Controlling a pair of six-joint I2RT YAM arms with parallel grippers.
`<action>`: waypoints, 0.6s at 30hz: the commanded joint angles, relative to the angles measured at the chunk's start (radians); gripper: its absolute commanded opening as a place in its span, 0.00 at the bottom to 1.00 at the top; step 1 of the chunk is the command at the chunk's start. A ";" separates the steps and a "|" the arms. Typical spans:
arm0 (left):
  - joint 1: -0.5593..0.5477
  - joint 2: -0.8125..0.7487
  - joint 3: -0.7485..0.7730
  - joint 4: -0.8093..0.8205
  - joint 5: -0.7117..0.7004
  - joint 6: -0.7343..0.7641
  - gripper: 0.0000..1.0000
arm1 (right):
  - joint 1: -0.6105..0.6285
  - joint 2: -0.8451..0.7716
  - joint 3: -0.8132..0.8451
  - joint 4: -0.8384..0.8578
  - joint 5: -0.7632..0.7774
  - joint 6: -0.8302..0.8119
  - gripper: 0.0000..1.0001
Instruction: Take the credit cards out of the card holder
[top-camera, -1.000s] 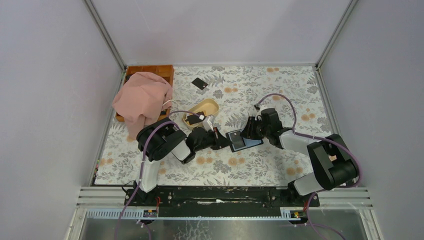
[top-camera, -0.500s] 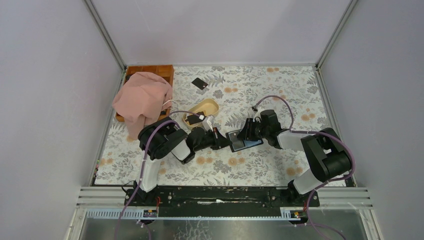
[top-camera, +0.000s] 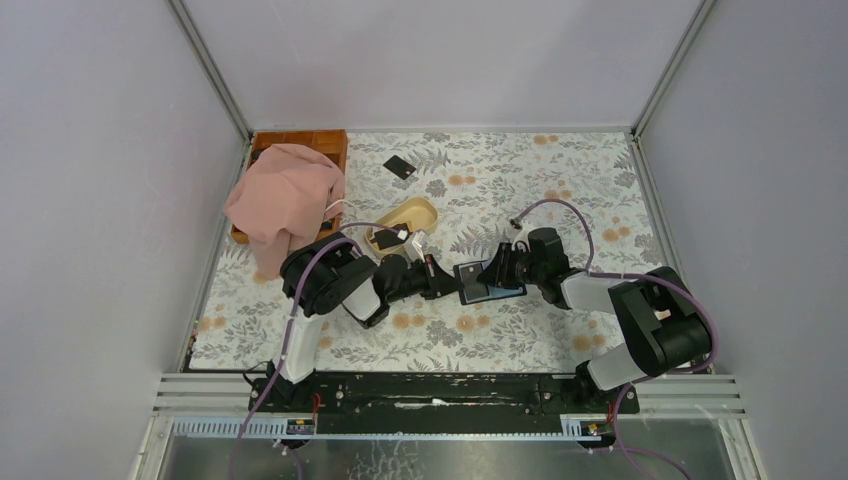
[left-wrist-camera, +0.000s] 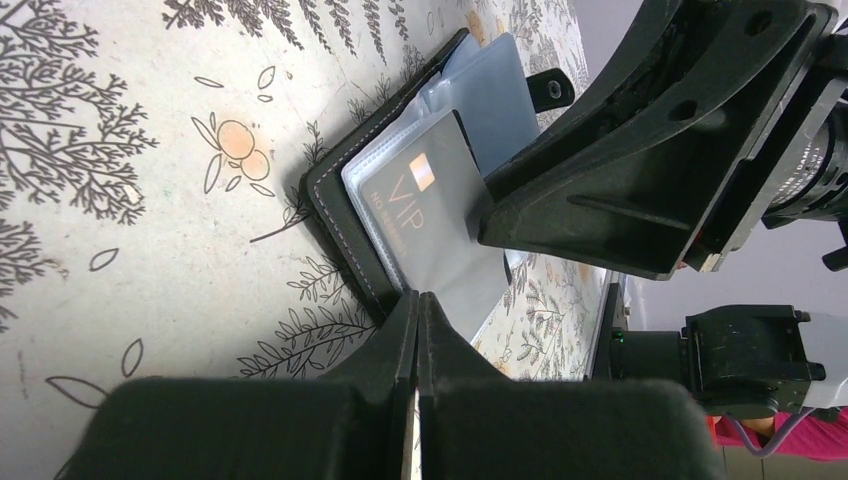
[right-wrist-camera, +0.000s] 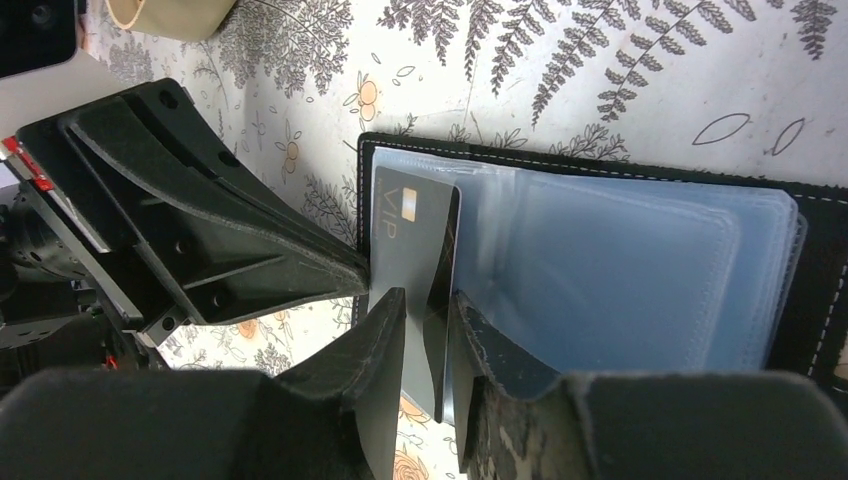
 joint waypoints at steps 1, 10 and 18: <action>0.008 0.052 -0.007 -0.027 -0.016 0.020 0.00 | 0.009 -0.007 -0.010 0.100 -0.119 0.052 0.29; 0.009 0.066 -0.010 -0.006 -0.004 0.011 0.00 | 0.009 0.036 -0.010 0.187 -0.182 0.101 0.29; 0.014 0.078 -0.009 0.020 0.011 -0.004 0.00 | 0.009 0.100 -0.017 0.196 -0.201 0.086 0.30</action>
